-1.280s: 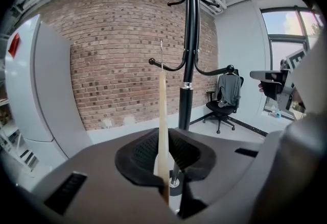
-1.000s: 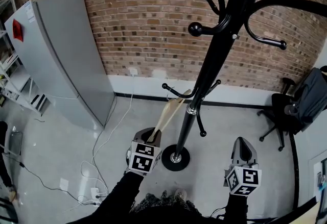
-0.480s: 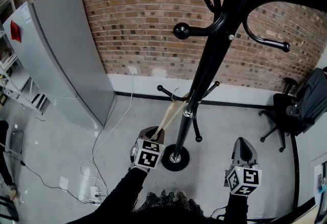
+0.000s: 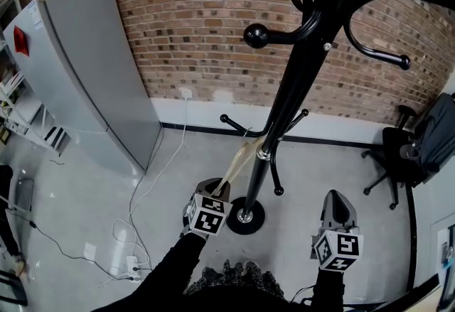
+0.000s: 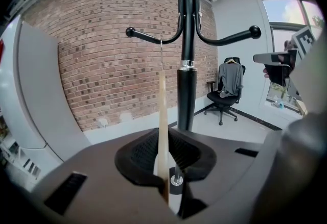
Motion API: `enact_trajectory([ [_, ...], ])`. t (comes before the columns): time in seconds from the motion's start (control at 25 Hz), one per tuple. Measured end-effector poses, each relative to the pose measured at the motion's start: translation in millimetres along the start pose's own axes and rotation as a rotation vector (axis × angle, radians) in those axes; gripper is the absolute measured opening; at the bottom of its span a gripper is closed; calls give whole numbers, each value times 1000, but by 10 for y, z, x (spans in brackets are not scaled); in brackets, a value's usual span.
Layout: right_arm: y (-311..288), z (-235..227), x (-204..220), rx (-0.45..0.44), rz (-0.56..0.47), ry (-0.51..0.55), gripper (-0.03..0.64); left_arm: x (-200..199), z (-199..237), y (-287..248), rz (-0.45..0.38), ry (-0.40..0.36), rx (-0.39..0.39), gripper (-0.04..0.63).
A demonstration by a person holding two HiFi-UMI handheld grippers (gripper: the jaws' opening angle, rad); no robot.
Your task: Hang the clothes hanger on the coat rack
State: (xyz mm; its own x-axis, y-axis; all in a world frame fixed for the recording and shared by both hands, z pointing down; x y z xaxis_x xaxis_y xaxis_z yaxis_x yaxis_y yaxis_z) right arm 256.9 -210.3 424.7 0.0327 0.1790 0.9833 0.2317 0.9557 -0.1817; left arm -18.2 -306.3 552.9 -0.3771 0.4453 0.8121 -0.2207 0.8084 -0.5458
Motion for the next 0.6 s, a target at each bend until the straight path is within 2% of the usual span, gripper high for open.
enact_trajectory([
  [0.44,35,52,33,-13,12,-5,9,1,-72,29,-40,-49,-1,61],
  [0.6,23,84,45,-28,13,-13,9,-3,-93,94,-76,-60,11,171],
])
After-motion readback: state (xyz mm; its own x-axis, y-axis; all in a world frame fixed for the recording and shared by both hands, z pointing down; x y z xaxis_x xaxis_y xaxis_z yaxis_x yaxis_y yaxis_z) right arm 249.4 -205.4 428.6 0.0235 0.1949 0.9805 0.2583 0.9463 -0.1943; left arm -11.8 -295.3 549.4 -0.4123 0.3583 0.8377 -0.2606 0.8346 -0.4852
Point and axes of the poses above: the fingertips, and each gripper's own axes: y backward along the fingers, z to its left, x out of its underside, the point moved 1 cm from there along y, backward along the fingers, and after that the axes turned 12 degrees about -x, right-handed, at the moved point
